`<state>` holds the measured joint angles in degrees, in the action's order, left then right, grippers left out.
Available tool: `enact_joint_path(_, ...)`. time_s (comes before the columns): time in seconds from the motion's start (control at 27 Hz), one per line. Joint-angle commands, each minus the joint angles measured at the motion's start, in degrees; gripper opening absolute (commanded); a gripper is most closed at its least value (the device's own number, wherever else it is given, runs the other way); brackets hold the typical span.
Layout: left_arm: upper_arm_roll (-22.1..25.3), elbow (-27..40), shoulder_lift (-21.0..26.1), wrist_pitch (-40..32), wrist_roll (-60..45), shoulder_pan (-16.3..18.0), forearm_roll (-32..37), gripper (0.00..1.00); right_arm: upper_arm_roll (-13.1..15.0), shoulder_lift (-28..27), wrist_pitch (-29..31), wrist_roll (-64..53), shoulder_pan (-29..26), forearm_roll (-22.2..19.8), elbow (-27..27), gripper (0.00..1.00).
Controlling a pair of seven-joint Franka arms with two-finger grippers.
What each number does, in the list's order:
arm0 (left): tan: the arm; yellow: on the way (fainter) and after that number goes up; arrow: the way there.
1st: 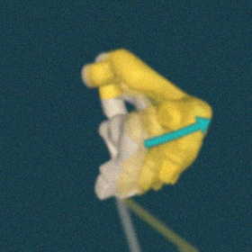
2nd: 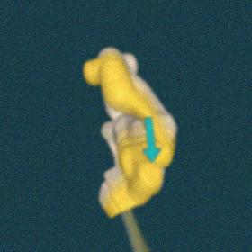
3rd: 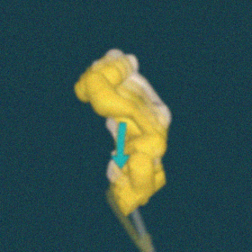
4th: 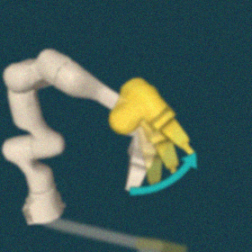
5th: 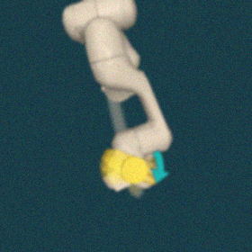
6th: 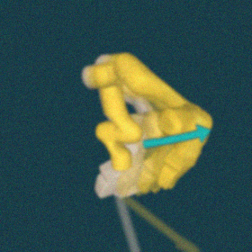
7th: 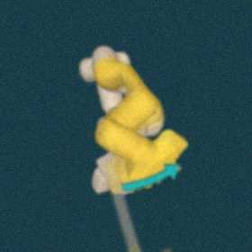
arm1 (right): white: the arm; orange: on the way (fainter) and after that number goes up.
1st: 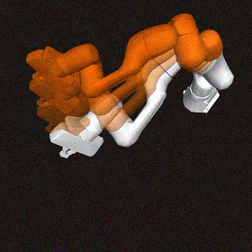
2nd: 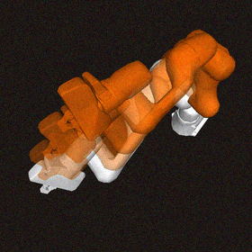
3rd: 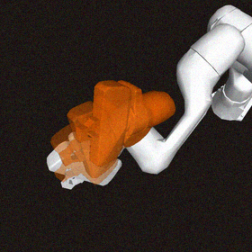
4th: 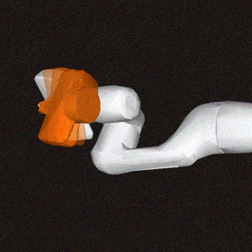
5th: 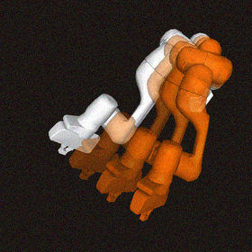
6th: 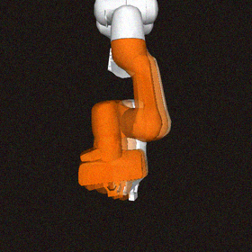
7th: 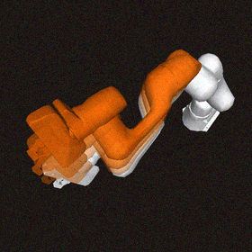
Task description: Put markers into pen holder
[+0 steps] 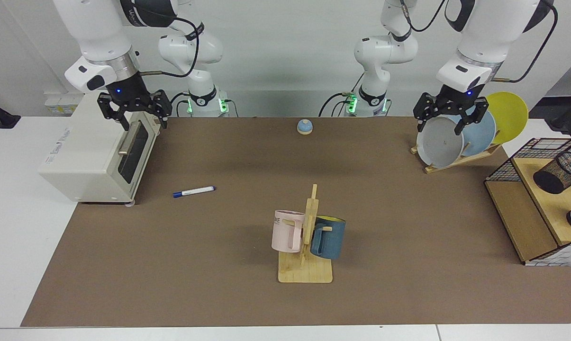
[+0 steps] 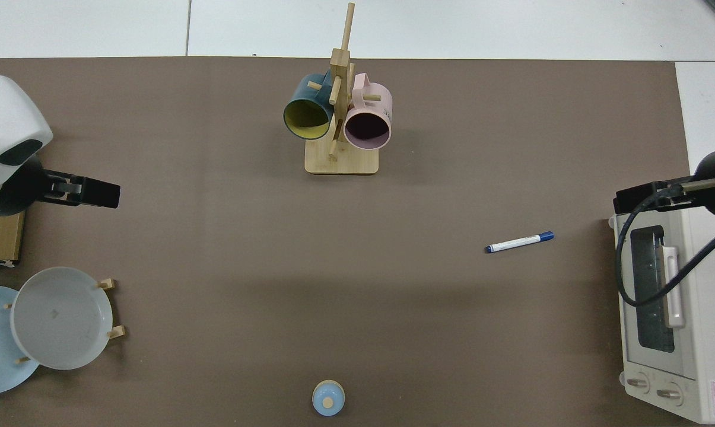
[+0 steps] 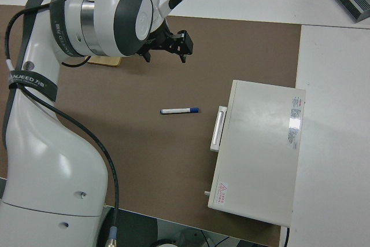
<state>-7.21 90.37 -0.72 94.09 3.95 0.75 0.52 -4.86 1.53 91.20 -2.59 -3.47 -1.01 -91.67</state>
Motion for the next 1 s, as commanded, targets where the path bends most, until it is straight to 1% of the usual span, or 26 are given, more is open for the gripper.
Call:
enact_joint_path(0.0,0.4,2.0,-1.7,0.5,1.1,0.0,-0.3,1.00,-0.3,1.2,0.6,-1.8,-0.7,0.2,-1.5,1.00)
enact_joint_path(0.19,0.2,2.1,-1.7,1.1,1.1,0.0,-0.4,1.00,-0.3,1.3,0.6,-1.8,-0.5,0.2,-1.5,1.00)
enact_joint_path(0.56,-0.1,2.1,-1.7,0.1,0.3,-0.4,-0.4,1.00,-0.3,1.2,1.3,-1.5,0.0,0.4,-1.5,1.00)
enact_joint_path(0.7,-0.1,2.2,-1.9,-0.4,0.2,-0.5,-0.5,1.00,-0.3,1.1,1.6,-1.6,-0.6,0.7,-1.6,1.00)
enact_joint_path(0.85,-0.1,2.3,-1.9,-0.4,0.2,-0.1,-0.5,1.00,-0.3,0.9,3.7,3.8,-0.8,2.5,-3.0,1.00)
enact_joint_path(0.96,-0.1,2.3,-1.9,-0.4,0.3,0.0,-0.5,1.00,-0.3,0.8,5.4,7.3,-0.7,2.9,-4.6,1.00)
